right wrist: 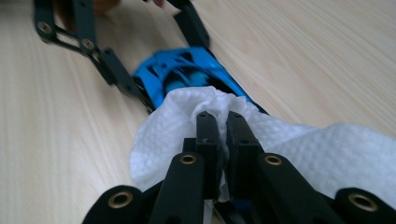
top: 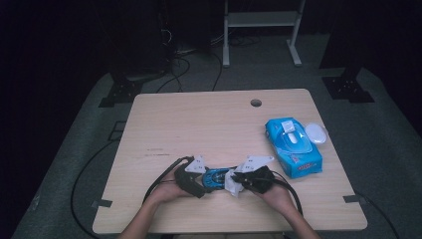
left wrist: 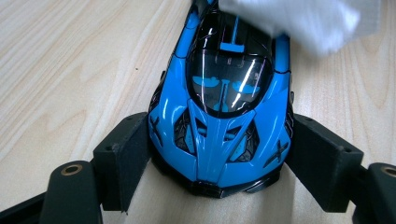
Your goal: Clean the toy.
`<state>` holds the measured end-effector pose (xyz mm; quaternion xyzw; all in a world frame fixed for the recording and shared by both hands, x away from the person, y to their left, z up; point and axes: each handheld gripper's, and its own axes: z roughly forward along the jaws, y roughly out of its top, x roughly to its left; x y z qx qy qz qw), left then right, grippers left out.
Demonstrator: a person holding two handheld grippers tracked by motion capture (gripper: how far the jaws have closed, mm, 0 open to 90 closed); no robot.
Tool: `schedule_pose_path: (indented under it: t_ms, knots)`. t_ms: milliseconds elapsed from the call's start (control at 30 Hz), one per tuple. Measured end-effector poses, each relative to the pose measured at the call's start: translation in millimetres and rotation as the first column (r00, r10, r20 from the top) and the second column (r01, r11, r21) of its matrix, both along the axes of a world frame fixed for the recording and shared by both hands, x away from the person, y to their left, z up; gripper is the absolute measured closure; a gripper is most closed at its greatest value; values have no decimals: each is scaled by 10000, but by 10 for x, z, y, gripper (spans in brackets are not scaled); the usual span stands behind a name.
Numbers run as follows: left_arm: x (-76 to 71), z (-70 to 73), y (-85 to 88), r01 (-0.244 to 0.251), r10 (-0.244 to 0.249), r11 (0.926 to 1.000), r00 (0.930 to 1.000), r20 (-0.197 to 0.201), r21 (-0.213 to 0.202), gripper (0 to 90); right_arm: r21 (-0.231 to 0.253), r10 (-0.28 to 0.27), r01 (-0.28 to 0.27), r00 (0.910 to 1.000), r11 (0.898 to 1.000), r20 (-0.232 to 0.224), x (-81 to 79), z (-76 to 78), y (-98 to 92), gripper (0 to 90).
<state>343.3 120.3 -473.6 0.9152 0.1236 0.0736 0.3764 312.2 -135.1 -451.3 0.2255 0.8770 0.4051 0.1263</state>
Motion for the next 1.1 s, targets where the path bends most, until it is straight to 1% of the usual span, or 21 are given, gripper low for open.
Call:
schedule_pose_path:
  t_ms: [67,133,167,200,233,300,367,400,433,467,533,600,633,667,700,833,867,900,967,1000,1100]
  knots:
    - [1,-1,-1,15,-15,10000,10000,-8,-15,242,56,-283,283,9996,9996,-47,3,-12,-113,846]
    - [-2,-3,-11,-4,4,10000,10000,-5,-23,243,348,-573,583,9979,9977,-306,14,-32,-201,847]
    - [-8,-1,-20,-41,41,10000,10000,15,4,242,456,-628,644,9974,9969,-362,14,-40,-212,847]
    - [-12,2,-22,-59,59,10000,10000,22,40,242,445,-683,699,9970,9966,-351,7,-41,-201,847]
    - [-13,2,-21,-67,67,10000,10000,24,40,242,404,-661,670,9975,9969,-243,-1,-41,-177,847]
    - [-11,4,-17,-48,48,10000,10000,33,56,243,483,-456,466,9987,9977,-222,-18,-42,-112,847]
    - [-8,7,-12,-28,28,10000,10000,29,68,243,402,-371,375,9992,9985,-129,-27,-45,-84,846]
    - [-7,7,-9,-28,28,10000,10000,-2,43,243,166,-287,286,9996,9995,64,-43,-33,-70,847]
    - [-4,6,-6,-22,22,10000,10000,-14,31,243,166,-287,286,9996,9995,64,-43,-33,-70,847]
    - [-3,4,-5,-4,4,10000,10000,-14,9,242,-15,-462,462,9989,9989,72,-36,-18,-124,847]
    - [-2,0,-9,10,-10,10000,10000,-48,-49,243,14,-587,587,9983,9983,16,-25,-18,-171,847]
    - [-11,-2,-25,6,-6,10000,10000,-20,-42,243,177,-699,701,9975,9974,-127,-8,-29,-228,847]
    - [-13,-2,-28,-10,10,10000,10000,-18,-50,242,60,-711,712,9975,9974,-41,-12,-28,-224,847]
    - [-8,-1,-17,-3,2,10000,10000,-57,-70,242,-122,-720,722,9973,9973,135,-25,-26,-194,848]
    - [-7,0,-10,3,-3,10000,10000,-76,-63,242,-117,-726,728,9973,9973,144,-24,-30,-187,847]
    - [-12,-1,-30,-8,8,10000,10000,-2,-26,245,181,-751,751,9972,9970,-55,-6,-28,-117,850]
    - [-12,-1,-30,-8,8,10000,10000,-2,-26,245,186,-629,628,9980,9979,42,-13,-24,-58,850]
    - [-12,-3,-42,-5,5,10000,10000,13,-17,245,186,-629,628,9980,9979,42,-13,-24,-58,850]
    - [-14,-3,-47,-37,37,10000,10000,22,1,244,349,-290,283,9994,9990,187,-28,-19,92,849]
    - [-11,-3,-37,-26,26,10000,10000,-34,-36,245,241,-96,88,9995,9997,311,-33,-13,183,849]
    - [-13,-4,-31,-43,42,10000,10000,-63,-67,245,120,43,-47,9994,9999,356,-23,-3,204,849]
